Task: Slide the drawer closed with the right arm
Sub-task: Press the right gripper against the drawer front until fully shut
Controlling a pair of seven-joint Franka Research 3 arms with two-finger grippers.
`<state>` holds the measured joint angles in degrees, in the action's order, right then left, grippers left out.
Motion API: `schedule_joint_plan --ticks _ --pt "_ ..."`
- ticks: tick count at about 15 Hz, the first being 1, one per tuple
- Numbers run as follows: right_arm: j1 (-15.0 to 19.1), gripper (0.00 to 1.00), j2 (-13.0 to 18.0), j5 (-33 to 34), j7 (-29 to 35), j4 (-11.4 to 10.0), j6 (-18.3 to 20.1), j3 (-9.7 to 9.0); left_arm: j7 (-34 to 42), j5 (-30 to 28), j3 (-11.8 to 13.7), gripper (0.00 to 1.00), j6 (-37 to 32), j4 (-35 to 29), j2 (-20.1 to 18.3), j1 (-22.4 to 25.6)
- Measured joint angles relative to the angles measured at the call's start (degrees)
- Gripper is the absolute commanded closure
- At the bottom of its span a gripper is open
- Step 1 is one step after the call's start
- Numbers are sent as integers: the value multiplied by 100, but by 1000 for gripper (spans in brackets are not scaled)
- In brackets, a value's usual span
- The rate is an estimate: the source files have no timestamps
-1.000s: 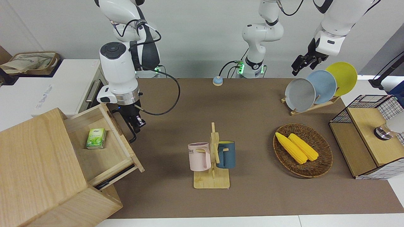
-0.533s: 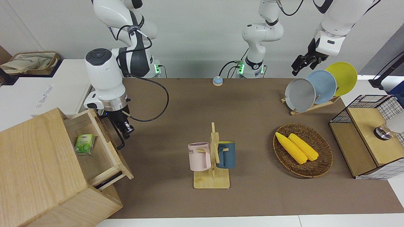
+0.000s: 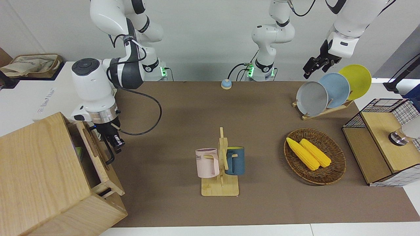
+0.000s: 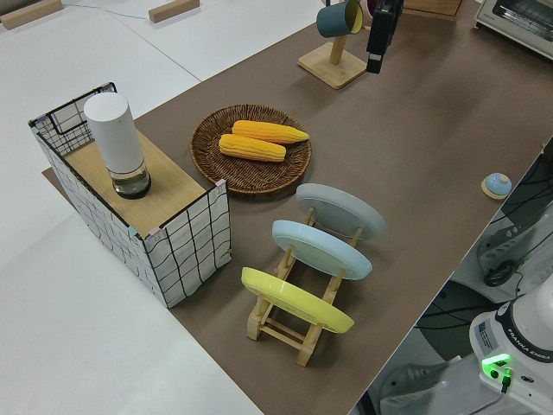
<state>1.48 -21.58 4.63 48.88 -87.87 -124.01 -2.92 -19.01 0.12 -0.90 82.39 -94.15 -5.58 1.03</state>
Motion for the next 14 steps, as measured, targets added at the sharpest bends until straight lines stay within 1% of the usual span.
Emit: schedule_joint_plan --ticks 1,3,5,10,14 --pt "41 1000 -40 0 -66 23 -71 24 0 0 0 7 0 0 0 0" --pt "122 1000 -137 0 -147 138 -126 59 0 0 0 7 0 0 0 0" --pt "137 1000 -194 -3 -147 235 -298 113 0 0 0 7 0 0 0 0" --pt "144 1000 -251 -114 -144 236 -432 133 0 0 0 7 0 0 0 0" --pt "146 1000 -273 -114 -240 238 -454 131 0 0 0 7 0 0 0 0"
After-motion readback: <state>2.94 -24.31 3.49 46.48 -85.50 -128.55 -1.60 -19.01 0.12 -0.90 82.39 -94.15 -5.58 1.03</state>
